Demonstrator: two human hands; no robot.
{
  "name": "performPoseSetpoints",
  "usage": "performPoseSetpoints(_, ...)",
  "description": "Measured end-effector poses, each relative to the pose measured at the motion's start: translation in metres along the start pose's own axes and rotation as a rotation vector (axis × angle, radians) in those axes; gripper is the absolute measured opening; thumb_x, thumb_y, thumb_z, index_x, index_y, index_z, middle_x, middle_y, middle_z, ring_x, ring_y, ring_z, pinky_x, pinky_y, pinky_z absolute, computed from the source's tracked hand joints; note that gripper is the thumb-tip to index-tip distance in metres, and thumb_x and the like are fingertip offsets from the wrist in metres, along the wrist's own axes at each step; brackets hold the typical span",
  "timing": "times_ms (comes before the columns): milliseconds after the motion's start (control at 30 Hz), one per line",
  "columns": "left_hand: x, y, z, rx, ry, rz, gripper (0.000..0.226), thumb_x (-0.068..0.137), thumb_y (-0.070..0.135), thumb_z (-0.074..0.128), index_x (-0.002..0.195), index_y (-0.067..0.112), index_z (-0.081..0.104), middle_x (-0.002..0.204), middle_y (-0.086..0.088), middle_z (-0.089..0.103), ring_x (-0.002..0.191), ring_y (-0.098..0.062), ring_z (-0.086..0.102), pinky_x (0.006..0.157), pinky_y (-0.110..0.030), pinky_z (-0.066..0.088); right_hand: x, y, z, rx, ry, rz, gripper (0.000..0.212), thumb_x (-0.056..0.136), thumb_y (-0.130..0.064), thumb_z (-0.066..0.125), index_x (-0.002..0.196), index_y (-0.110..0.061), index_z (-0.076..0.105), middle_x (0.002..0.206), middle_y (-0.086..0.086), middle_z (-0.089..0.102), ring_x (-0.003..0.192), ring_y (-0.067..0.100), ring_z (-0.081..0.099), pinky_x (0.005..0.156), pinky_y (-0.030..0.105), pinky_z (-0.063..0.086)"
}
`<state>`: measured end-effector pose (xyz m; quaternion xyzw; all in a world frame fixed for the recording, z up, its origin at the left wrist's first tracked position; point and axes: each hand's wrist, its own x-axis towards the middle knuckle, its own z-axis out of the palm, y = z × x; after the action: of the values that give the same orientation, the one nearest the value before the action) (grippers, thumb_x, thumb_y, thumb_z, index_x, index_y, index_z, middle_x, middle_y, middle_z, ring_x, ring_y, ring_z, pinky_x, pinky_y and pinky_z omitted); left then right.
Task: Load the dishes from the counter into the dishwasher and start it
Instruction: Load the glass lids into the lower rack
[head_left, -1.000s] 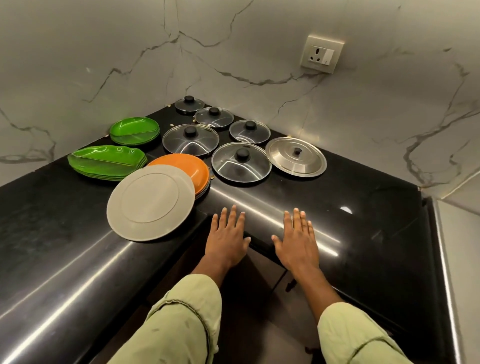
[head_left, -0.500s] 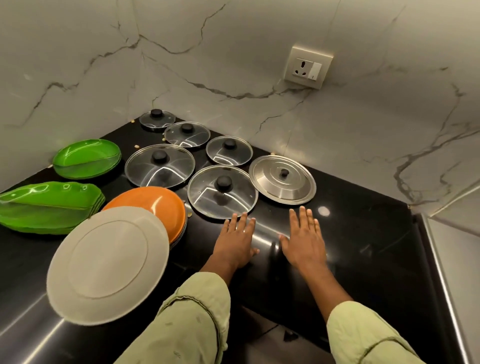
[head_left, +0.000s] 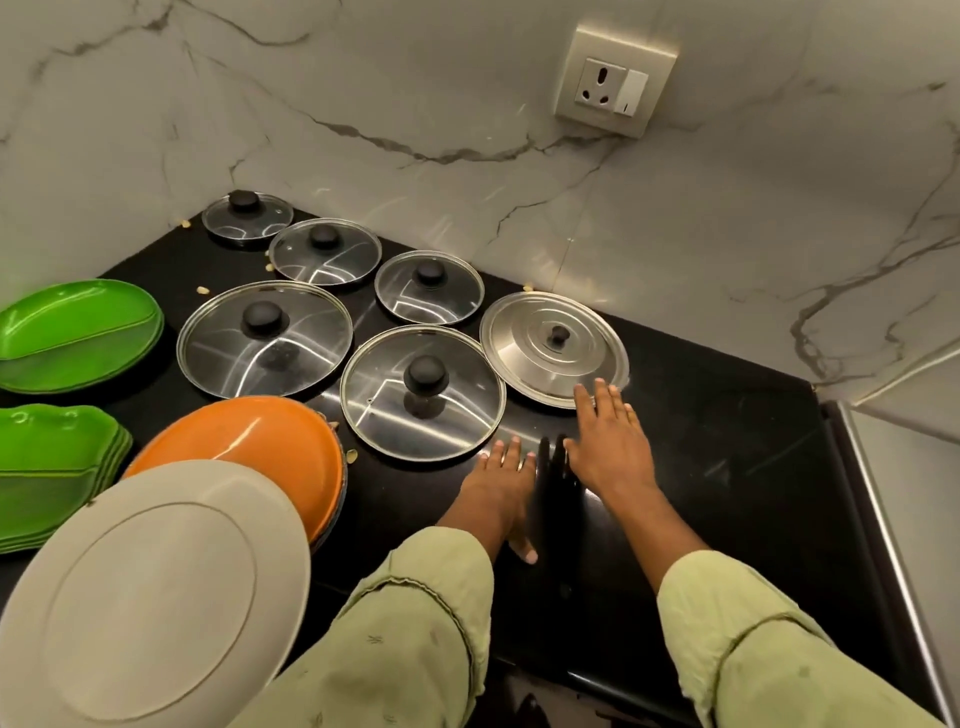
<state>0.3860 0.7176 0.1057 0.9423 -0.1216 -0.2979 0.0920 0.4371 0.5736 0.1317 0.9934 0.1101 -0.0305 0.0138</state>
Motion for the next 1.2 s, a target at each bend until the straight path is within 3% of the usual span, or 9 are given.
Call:
performPoseSetpoints(167,0.011,0.009,-0.006,0.064,-0.071,-0.070,0.140,0.070,0.042,0.087,0.154,0.007,-0.019,0.161,-0.016,-0.026,0.149,-0.036,-0.020,0.121,-0.048,-0.004,0.038,-0.010,0.005,-0.049,-0.028,-0.058,0.078,0.090,-0.034,0.066,0.152,-0.017,0.021,0.160,0.015,0.021,0.148,0.032,0.020,0.119,0.044,0.025)
performPoseSetpoints(433,0.021,0.017,-0.008,0.093,-0.124,-0.126,0.146,0.066,0.039,0.090,0.152,0.006,-0.023,0.159,-0.018,-0.029,0.148,-0.040,-0.020,0.122,-0.051,0.002,0.080,-0.020,0.013,-0.146,-0.067,-0.104,0.079,0.087,-0.042,0.067,0.148,-0.019,0.023,0.156,0.018,0.027,0.142,0.042,0.029,0.112,0.052,0.031)
performPoseSetpoints(600,0.026,0.020,-0.010,0.112,-0.164,-0.143,0.147,0.065,0.038,0.091,0.151,0.006,-0.024,0.157,-0.018,-0.032,0.147,-0.043,-0.020,0.121,-0.054,0.005,0.090,-0.024,0.007,-0.185,-0.096,-0.151,0.066,0.086,-0.032,0.063,0.141,-0.014,0.031,0.133,0.020,0.049,0.112,0.040,0.056,0.085,0.045,0.048)
performPoseSetpoints(767,0.029,0.024,-0.013,0.134,-0.194,-0.154,0.148,0.065,0.038,0.091,0.151,0.005,-0.025,0.156,-0.021,-0.033,0.146,-0.046,-0.019,0.120,-0.057,0.008,0.087,-0.029,0.004,-0.298,-0.093,-0.163,0.074,0.089,-0.025,0.063,0.147,-0.004,0.023,0.140,0.034,0.042,0.122,0.046,0.051,0.096,0.046,0.046)
performPoseSetpoints(933,0.029,0.024,-0.012,0.149,-0.189,-0.148,0.148,0.064,0.041,0.091,0.151,0.003,-0.024,0.157,-0.022,-0.031,0.145,-0.048,-0.018,0.120,-0.058,0.010,0.080,-0.024,0.000,-0.319,-0.057,-0.122,0.068,0.093,-0.017,0.057,0.149,-0.003,0.020,0.145,0.036,0.036,0.122,0.046,0.053,0.097,0.046,0.048)
performPoseSetpoints(1067,0.027,0.022,-0.011,0.148,-0.166,-0.133,0.148,0.064,0.042,0.090,0.151,0.003,-0.023,0.158,-0.022,-0.029,0.146,-0.047,-0.017,0.120,-0.058,0.011,0.069,-0.011,-0.007,-0.300,-0.008,-0.088,0.067,0.094,-0.012,0.058,0.149,-0.003,0.020,0.148,0.035,0.032,0.111,0.044,0.061,0.086,0.044,0.053)
performPoseSetpoints(1200,0.024,0.018,-0.011,0.143,-0.125,-0.110,0.146,0.065,0.043,0.090,0.153,0.005,-0.020,0.159,-0.020,-0.027,0.147,-0.046,-0.016,0.120,-0.056,0.010,0.057,0.009,-0.015,-0.245,0.147,-0.019,0.057,0.093,-0.008,0.057,0.144,-0.006,0.030,0.140,0.030,0.047,0.087,0.038,0.071,0.071,0.044,0.058)
